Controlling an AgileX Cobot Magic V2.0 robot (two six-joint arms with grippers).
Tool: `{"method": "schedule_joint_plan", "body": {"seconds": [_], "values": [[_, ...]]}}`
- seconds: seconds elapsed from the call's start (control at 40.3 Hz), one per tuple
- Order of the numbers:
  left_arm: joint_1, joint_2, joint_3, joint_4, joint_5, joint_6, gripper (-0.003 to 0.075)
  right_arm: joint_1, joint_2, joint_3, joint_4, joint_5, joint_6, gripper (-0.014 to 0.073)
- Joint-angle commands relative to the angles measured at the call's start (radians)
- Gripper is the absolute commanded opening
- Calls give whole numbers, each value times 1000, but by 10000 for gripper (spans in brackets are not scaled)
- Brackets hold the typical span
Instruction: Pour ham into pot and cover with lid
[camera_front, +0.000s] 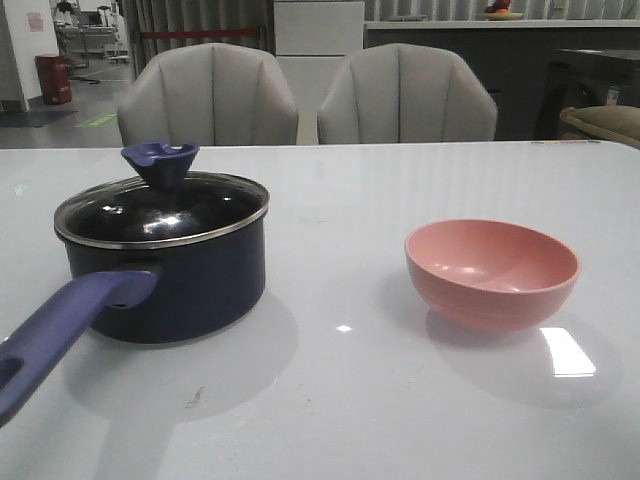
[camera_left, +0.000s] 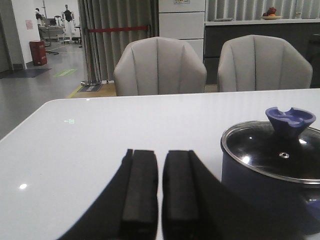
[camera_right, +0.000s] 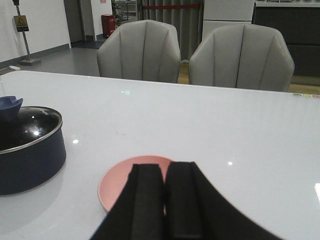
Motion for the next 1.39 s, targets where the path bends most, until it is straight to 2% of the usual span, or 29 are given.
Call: {"method": "schedule_joint_plan", "body": {"seconds": [0.0, 1.116, 1.265, 1.364], "values": [[-5, -20, 20, -5, -90, 0, 132, 1, 7, -30, -2, -62, -5, 149], [-5, -20, 20, -5, -83, 0, 132, -6, 7, -23, -7, -83, -16, 149], [-5, -20, 20, -5, -83, 0, 132, -57, -2, -4, -141, -77, 41, 149], [-5, -20, 20, -5, -83, 0, 132, -116, -54, 12, -331, -35, 204, 149]]}}
